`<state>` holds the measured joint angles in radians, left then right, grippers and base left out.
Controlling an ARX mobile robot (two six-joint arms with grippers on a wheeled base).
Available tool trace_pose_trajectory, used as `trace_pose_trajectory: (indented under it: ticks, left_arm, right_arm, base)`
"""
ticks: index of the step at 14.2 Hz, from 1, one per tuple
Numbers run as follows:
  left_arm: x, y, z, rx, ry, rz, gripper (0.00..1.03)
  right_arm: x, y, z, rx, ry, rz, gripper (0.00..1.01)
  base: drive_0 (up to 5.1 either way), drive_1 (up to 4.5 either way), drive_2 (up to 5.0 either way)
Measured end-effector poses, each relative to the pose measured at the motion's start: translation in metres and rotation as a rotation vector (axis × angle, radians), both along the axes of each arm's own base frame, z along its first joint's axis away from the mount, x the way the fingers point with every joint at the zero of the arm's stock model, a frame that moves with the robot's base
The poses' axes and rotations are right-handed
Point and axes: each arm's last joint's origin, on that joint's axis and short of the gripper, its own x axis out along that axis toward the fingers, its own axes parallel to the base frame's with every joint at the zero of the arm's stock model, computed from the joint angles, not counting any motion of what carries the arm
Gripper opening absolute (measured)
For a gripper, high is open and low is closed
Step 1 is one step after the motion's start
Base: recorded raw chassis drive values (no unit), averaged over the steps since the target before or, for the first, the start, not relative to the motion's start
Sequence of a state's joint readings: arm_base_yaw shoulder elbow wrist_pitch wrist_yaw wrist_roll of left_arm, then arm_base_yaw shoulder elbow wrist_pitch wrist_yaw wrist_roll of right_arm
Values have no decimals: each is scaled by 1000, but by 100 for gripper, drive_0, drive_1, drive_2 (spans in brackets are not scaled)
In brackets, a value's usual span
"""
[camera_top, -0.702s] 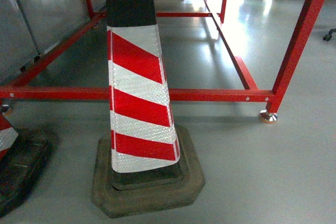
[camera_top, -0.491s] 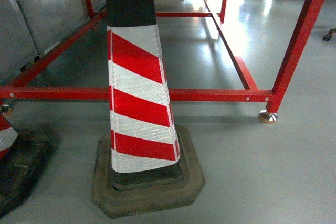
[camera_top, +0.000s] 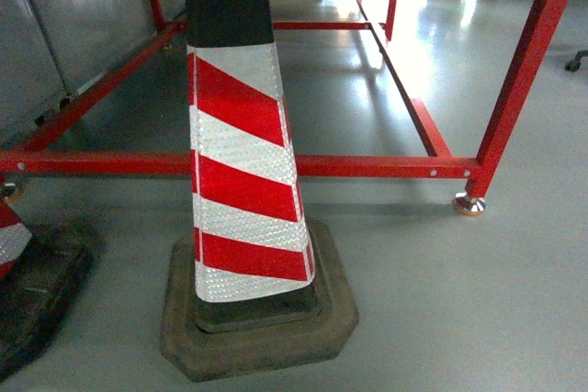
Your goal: Pick blue part to blue bin on bottom shelf
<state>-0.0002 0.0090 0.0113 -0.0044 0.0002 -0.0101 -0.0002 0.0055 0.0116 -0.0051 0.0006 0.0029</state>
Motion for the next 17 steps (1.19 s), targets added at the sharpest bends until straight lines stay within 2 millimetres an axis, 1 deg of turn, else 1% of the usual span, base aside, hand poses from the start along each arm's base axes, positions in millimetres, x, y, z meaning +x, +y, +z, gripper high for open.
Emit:
trace_pose_trajectory:
  ticks: [17]
  left_arm:
    - [0,0,0,0,0,0,98]
  right_arm:
    - [0,0,0,0,0,0,98]
  base:
    - [0,0,0]
